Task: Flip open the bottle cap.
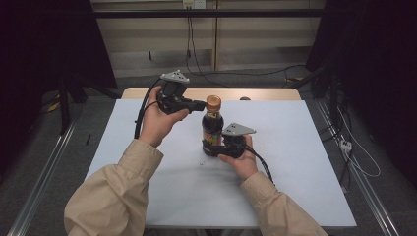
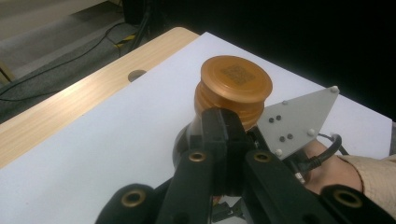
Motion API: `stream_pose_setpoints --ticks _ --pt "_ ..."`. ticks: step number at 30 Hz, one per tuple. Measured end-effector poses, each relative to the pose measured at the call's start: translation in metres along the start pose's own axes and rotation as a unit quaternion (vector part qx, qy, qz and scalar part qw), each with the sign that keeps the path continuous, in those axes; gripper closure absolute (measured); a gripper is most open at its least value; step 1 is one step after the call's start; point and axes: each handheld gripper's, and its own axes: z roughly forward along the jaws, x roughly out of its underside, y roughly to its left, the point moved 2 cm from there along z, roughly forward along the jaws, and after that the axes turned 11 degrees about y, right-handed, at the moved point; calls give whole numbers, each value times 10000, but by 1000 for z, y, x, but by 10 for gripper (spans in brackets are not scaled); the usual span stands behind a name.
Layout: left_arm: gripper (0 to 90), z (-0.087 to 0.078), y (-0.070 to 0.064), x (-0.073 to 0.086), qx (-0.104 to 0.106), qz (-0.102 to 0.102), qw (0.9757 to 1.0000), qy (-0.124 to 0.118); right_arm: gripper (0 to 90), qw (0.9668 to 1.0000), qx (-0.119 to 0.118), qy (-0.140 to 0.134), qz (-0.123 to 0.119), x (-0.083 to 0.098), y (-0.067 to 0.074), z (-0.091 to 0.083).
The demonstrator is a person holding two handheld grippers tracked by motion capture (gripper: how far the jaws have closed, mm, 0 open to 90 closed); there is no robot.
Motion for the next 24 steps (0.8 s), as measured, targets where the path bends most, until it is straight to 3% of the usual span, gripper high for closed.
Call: stream_pose_setpoints --ticks 24 --pt "900 -5 -3 -10 223 -99 9990 -370 305 10000 -18 9 84 1 -1 0"
